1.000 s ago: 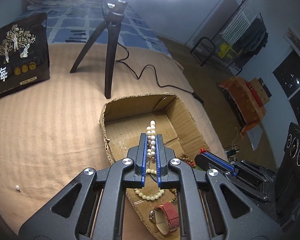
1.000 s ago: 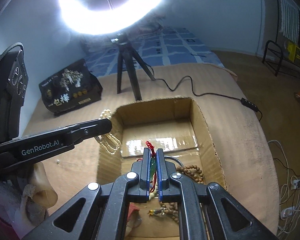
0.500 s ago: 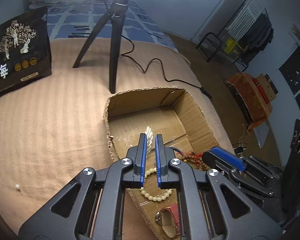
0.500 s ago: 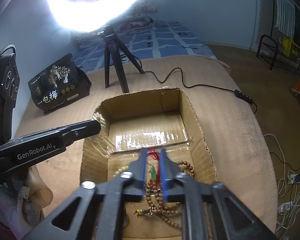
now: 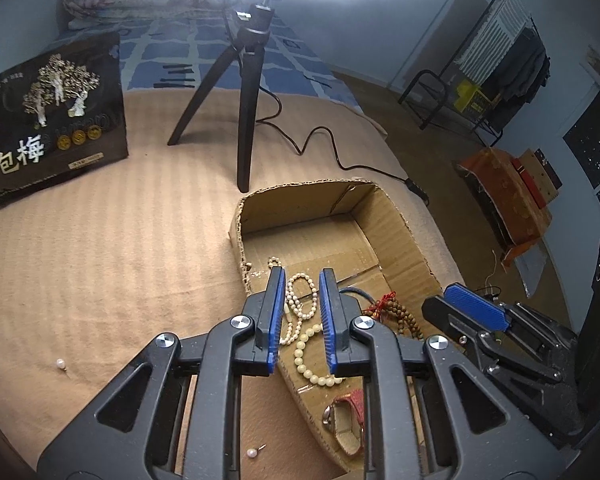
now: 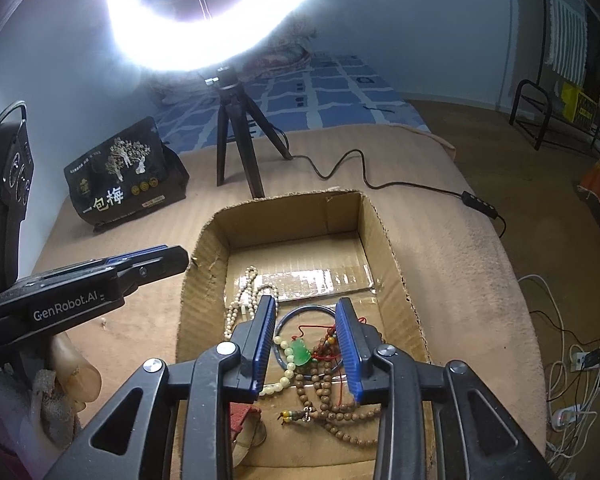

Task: Organize jewelry
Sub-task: 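Open the left tool to drop the pearl necklace into the box, then withdraw both open tools from the box back over the blanket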

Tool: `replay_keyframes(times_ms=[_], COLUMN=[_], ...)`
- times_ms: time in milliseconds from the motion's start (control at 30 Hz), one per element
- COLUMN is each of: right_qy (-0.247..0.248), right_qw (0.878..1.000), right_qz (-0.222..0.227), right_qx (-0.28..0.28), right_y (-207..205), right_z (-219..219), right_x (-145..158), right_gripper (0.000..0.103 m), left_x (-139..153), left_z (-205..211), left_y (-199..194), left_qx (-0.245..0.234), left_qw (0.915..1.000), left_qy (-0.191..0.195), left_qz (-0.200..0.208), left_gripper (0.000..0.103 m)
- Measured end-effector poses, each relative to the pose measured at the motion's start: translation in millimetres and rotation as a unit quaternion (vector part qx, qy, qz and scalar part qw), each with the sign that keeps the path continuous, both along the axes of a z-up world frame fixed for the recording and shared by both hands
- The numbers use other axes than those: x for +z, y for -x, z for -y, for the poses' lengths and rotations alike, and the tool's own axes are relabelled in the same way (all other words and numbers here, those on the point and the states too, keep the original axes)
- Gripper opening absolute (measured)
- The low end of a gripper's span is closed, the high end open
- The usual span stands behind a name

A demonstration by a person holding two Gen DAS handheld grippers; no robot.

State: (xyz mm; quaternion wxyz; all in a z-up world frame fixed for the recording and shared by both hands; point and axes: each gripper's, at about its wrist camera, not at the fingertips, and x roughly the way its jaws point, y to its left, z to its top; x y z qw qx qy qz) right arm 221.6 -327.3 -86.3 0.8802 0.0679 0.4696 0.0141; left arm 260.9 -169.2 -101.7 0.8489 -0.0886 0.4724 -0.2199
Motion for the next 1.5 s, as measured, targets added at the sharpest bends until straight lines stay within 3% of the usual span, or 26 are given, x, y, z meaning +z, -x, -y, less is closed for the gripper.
replay_keyframes(times_ms=[133,500,867,1000,1233,1500], right_qy=[0.003,-0.010,-0.019,-0.018,-0.025,-0.036], right_qw=[1.000,0.999,0.997,0.996,0.996,0.994], right_qz=[0.012,0.039,0.065,0.070,0.065,0.052], right_qx=[0.003,0.014,0.037,0.047,0.064,0.087], right_y=[7,30,59,67,78,87], right_z=[-5,-27,-61,-73,-89,-105], right_x=[10,38,56,58,52,40], right_gripper=[0.039,0.042,0.048,0.050,0.053,0.053], left_x=[11,49,69,72,66,47], left_z=[-8,-32,-69,-81,-112,-171], left_y=[12,49,86,95,100,82], left_qx=[0.003,0.002,0.010,0.011,0.024,0.063], left_qw=[0.9998,0.9966,0.9937,0.9929,0.9923,0.9946], left_qy=[-0.009,-0.037,-0.048,-0.052,-0.066,-0.045], left_qz=[0.017,0.074,0.101,0.107,0.103,0.068], left_gripper=[0.015,0.015,0.016,0.030,0.031,0.032])
